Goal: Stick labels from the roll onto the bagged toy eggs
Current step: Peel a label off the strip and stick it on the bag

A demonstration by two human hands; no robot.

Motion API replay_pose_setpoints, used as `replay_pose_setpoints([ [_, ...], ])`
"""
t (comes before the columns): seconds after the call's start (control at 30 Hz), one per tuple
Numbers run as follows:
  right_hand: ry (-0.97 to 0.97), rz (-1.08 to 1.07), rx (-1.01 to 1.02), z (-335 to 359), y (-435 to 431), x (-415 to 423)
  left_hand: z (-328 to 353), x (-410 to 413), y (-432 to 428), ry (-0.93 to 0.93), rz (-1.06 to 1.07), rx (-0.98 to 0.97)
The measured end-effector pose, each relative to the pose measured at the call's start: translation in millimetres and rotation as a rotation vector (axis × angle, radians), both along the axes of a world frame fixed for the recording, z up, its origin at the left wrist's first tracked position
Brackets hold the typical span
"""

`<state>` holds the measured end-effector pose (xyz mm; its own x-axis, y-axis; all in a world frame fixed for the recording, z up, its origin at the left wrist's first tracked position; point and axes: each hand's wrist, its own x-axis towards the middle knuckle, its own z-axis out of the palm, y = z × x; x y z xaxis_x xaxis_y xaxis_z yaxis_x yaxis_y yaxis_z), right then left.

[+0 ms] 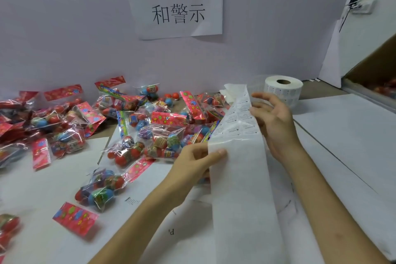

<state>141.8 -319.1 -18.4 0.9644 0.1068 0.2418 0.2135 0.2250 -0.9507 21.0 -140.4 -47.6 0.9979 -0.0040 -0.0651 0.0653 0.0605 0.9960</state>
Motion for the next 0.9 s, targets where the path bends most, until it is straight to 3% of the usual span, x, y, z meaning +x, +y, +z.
replay_pose_setpoints([
  [0.07,-0.108,-0.11,-0.168,-3,2,-1,-3,0,3,-0.038,0.066,-0.017],
  [0.17,-0.431,-0.279,-0.401,1,3,-10,-5,0,2,-0.066,0.104,-0.006],
  [0.27,-0.606,-0.12,-0.376,10,1,-22,-8,0,0,-0.109,0.121,0.001],
  [0.37,-0.608,0.161,-0.535,12,4,-31,-9,0,-2,-0.153,0.118,0.011],
  [0.43,-0.605,0.239,-0.664,9,9,-32,-10,1,-1,-0.185,0.127,0.028],
  [0.9,-0.469,0.299,-0.691,10,9,-35,-12,3,-2,-0.229,0.1,0.05],
])
